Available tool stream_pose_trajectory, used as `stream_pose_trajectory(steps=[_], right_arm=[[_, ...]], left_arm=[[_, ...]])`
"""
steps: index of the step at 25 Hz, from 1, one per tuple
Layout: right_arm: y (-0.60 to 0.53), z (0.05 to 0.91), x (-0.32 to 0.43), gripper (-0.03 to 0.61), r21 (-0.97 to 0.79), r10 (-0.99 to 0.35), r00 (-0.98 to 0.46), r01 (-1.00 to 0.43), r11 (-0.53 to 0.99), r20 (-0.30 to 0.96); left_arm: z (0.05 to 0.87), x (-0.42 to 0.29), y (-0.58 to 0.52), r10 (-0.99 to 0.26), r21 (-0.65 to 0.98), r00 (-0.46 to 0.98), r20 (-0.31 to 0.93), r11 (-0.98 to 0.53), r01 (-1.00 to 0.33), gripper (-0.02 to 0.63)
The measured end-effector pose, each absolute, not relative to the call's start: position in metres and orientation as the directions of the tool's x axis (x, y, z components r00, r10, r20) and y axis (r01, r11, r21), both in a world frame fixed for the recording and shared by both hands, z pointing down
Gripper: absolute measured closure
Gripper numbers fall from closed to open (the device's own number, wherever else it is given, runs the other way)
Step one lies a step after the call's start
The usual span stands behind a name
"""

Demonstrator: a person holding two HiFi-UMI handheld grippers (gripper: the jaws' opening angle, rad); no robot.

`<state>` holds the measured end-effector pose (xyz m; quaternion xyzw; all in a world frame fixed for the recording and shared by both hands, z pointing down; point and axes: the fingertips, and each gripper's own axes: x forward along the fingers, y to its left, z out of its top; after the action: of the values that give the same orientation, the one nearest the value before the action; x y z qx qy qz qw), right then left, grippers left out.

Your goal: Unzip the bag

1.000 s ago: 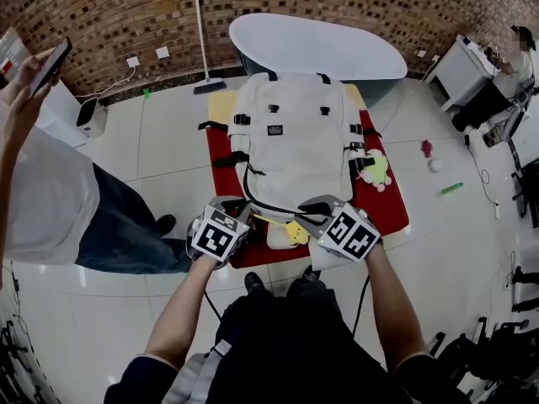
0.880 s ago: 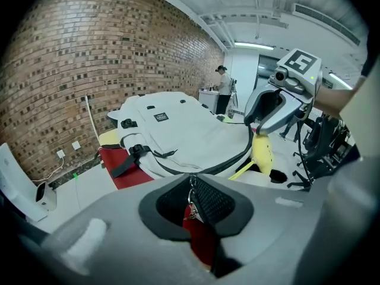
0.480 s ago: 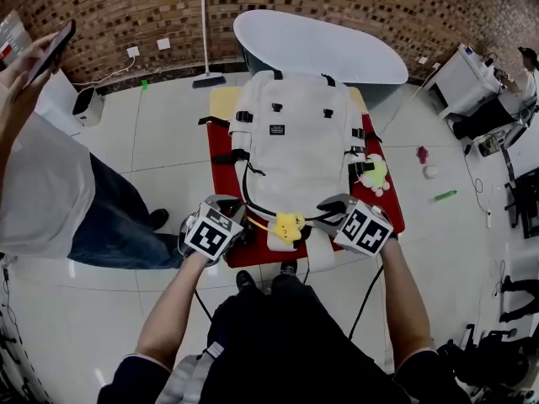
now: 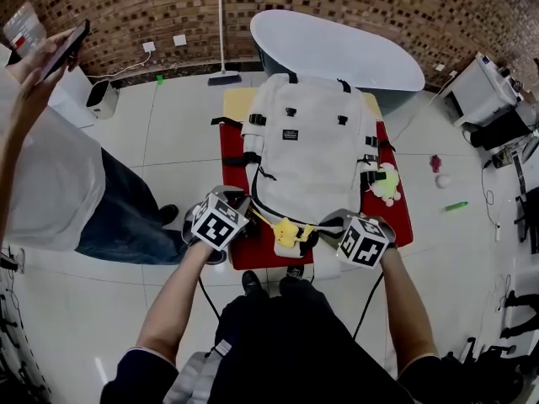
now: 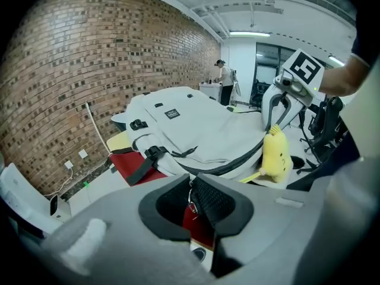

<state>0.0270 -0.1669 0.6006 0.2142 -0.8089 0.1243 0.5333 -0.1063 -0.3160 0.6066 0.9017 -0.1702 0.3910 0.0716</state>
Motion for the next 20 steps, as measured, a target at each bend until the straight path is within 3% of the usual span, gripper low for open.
stream_pose_trajectory(steps=[11, 20], right_arm=[[-0.162, 0.59, 0.03, 0.531, -0.01, -0.245, -0.403, -0.536, 0.844, 0.882], [-0.168, 0.593, 0.031, 0.505, -0.015, -0.302, -0.416, -0.608, 0.794, 0.858]], left_arm=[[0.625, -0.085, -0.378, -0.325, -0.085, 0.585, 0.743, -0.913, -0.398, 0.575], [0.623, -0.08, -0.384, -0.342, -0.043, 0.623, 0.703, -0.896, -0.442, 0.558]])
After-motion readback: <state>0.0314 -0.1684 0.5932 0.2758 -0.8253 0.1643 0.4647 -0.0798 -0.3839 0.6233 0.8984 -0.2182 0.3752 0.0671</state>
